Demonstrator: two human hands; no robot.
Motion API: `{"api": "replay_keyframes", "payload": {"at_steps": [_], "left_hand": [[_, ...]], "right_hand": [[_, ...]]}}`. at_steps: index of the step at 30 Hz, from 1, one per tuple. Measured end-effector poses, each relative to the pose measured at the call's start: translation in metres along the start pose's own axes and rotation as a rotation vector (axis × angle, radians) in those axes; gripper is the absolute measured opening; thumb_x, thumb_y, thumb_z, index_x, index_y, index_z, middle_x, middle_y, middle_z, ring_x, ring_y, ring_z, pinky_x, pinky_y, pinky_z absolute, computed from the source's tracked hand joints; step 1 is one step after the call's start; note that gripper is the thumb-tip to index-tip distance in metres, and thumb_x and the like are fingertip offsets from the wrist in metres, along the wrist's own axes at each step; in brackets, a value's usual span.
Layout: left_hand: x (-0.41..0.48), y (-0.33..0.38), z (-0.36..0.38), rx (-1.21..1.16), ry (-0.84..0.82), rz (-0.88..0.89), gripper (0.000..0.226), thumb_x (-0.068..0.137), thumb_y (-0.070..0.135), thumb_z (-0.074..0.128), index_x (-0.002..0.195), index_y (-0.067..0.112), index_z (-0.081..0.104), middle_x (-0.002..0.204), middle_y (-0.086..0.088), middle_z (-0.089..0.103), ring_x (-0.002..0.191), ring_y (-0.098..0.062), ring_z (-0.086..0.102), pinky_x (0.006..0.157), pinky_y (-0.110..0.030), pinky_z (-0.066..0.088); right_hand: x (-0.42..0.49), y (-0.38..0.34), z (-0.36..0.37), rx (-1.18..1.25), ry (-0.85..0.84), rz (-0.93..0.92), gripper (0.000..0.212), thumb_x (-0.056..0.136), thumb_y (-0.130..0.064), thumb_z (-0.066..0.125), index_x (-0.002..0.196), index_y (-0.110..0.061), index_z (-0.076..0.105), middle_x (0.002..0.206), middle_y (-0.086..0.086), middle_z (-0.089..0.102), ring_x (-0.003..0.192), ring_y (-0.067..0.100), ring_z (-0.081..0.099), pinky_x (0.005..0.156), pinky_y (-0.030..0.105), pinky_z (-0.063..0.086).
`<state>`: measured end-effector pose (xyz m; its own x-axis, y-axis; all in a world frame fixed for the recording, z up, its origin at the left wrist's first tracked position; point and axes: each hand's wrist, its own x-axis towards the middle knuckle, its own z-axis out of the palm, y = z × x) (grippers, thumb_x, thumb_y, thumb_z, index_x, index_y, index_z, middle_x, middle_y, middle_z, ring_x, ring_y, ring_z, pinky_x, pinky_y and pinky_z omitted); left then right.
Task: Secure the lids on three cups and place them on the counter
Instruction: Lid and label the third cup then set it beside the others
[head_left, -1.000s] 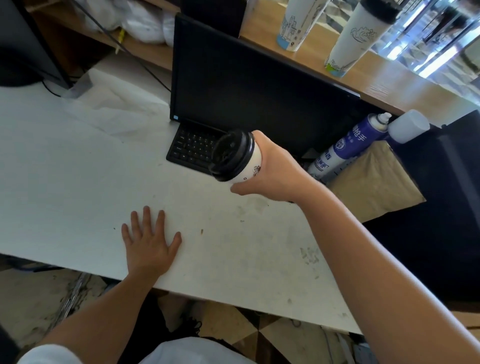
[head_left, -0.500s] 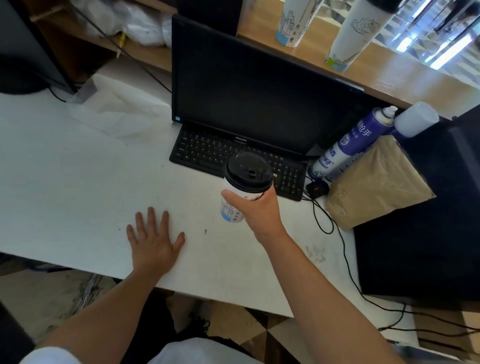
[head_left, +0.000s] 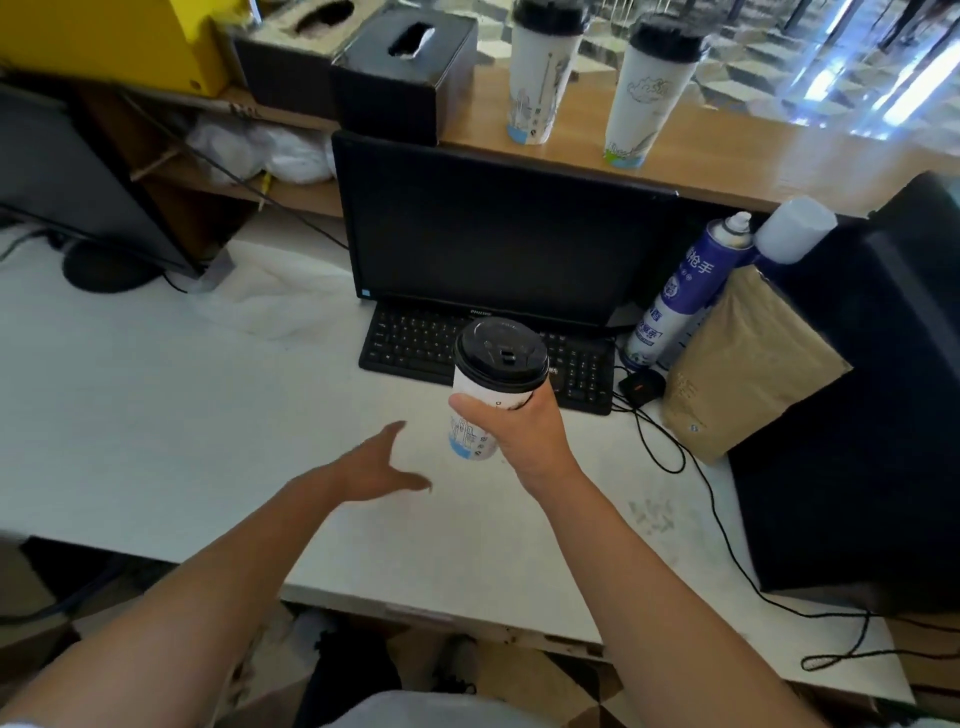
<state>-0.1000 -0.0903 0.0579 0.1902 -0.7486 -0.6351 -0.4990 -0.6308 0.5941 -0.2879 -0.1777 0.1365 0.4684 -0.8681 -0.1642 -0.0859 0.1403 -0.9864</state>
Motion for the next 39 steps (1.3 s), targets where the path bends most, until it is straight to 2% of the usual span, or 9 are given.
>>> {"api": "replay_keyframes", "payload": {"at_steps": [3,7,12,18,22,25,30,34,39], "left_hand": [[-0.028,0.049,0.001,-0.157,0.162,0.257,0.099,0.076,0.031,0.085,0.153,0.035,0.023,0.156,0.005,0.038,0.135,-0.022,0.046,0.102,-0.035,0.046],[-0.052,0.086,0.010,-0.222,0.219,0.465,0.081,0.074,0.028,0.087,0.139,0.039,0.039,0.134,0.018,0.055,0.121,-0.010,0.055,0.095,-0.026,0.050],[-0.060,0.108,0.014,-0.286,0.300,0.547,0.079,0.068,0.014,0.087,0.134,0.034,0.048,0.121,0.014,0.065,0.110,-0.010,0.063,0.081,-0.024,0.058],[-0.059,0.112,0.005,-0.273,0.294,0.623,0.075,0.066,0.012,0.089,0.129,0.033,0.055,0.116,0.017,0.067,0.108,-0.008,0.065,0.080,-0.022,0.059],[-0.059,0.107,-0.005,-0.273,0.250,0.676,0.072,0.066,0.011,0.090,0.128,0.030,0.059,0.115,0.015,0.068,0.107,-0.004,0.065,0.076,-0.016,0.056],[-0.057,0.100,-0.016,-0.258,0.196,0.688,0.072,0.064,0.011,0.090,0.125,0.033,0.059,0.113,0.017,0.069,0.106,-0.003,0.065,0.078,-0.017,0.056],[-0.050,0.091,-0.037,-0.249,0.114,0.692,0.068,0.067,0.017,0.091,0.122,0.039,0.057,0.115,0.019,0.067,0.107,-0.005,0.065,0.084,-0.022,0.058],[-0.041,0.083,-0.046,-0.276,0.058,0.700,0.069,0.067,0.013,0.090,0.122,0.038,0.057,0.114,0.021,0.067,0.105,0.000,0.064,0.077,-0.015,0.055],[-0.034,0.079,-0.045,-0.298,-0.025,0.699,0.071,0.066,0.014,0.090,0.125,0.035,0.057,0.114,0.019,0.068,0.105,0.000,0.065,0.075,-0.016,0.055]], "right_hand": [[-0.002,-0.002,-0.002,0.031,0.019,0.002,0.083,0.066,-0.020,0.093,0.138,-0.028,0.051,0.123,-0.010,0.068,0.111,0.005,0.066,0.091,0.030,0.058],[-0.009,-0.003,-0.001,0.054,0.054,0.010,0.089,0.058,-0.026,0.094,0.136,-0.032,0.051,0.121,-0.011,0.068,0.113,0.008,0.065,0.092,0.037,0.060],[-0.017,-0.009,-0.001,0.069,0.061,-0.010,0.085,0.064,-0.013,0.094,0.136,-0.030,0.051,0.123,-0.008,0.066,0.114,0.009,0.062,0.058,0.016,0.056],[-0.017,-0.012,-0.001,0.008,0.084,-0.061,0.090,0.062,-0.017,0.095,0.139,-0.026,0.049,0.126,-0.006,0.066,0.118,0.010,0.061,0.072,0.015,0.056],[-0.013,-0.014,0.000,-0.053,0.070,-0.077,0.095,0.057,-0.021,0.096,0.138,-0.024,0.048,0.126,-0.005,0.066,0.118,0.010,0.062,0.091,0.026,0.057],[-0.014,-0.018,0.008,-0.094,0.061,-0.057,0.095,0.058,-0.019,0.096,0.139,-0.026,0.047,0.127,-0.006,0.066,0.119,0.011,0.062,0.097,0.032,0.056],[-0.019,-0.028,0.021,-0.091,0.096,-0.003,0.089,0.067,-0.006,0.091,0.139,-0.030,0.044,0.124,-0.009,0.066,0.111,0.002,0.065,0.093,0.029,0.058],[-0.022,-0.029,0.031,-0.110,0.179,0.047,0.084,0.070,-0.010,0.090,0.138,-0.034,0.047,0.120,-0.015,0.068,0.107,-0.003,0.064,0.081,0.018,0.056],[-0.029,-0.028,0.031,-0.155,0.235,0.079,0.083,0.069,-0.015,0.092,0.137,-0.035,0.050,0.123,-0.015,0.066,0.115,0.002,0.060,0.080,0.017,0.056]]}}
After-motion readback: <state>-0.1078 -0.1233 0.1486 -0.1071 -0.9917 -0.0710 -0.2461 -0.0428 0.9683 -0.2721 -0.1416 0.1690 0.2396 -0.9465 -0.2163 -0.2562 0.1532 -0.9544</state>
